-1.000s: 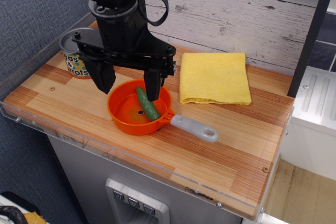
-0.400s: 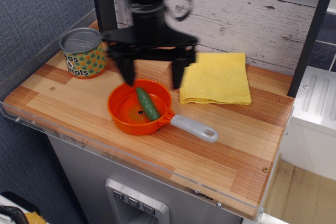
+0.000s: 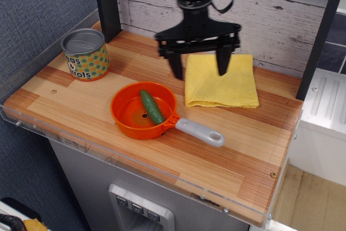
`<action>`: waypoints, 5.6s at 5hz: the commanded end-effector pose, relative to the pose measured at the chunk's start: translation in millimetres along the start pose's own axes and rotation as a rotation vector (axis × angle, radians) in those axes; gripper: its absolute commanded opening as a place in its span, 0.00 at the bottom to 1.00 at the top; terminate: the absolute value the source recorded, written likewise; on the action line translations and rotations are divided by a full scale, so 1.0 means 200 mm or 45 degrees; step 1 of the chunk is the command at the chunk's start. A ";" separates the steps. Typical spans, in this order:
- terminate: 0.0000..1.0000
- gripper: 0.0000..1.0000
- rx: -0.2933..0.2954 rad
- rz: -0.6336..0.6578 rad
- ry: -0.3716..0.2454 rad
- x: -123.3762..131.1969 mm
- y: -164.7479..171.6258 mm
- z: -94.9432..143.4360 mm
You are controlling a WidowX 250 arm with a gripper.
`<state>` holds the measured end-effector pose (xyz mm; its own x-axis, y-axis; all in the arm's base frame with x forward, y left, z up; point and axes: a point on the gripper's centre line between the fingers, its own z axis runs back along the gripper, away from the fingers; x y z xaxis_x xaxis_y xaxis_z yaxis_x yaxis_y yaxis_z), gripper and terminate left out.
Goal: Slide the yellow rag so that it touches the can.
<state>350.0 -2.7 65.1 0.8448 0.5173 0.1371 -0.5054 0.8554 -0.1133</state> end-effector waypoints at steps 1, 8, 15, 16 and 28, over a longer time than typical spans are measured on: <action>0.00 0.00 -0.033 -0.053 -0.024 0.19 -0.19 -0.08; 0.00 0.00 0.131 -0.560 0.144 0.13 -0.14 -0.30; 0.00 0.00 0.230 -0.893 0.242 0.31 0.40 -0.27; 0.00 0.00 0.237 -0.891 0.273 0.31 0.43 -0.28; 0.00 1.00 0.310 -0.827 0.125 0.11 0.37 0.33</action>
<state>313.1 71.0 108.8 0.9953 -0.0891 -0.0370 0.0941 0.9813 0.1681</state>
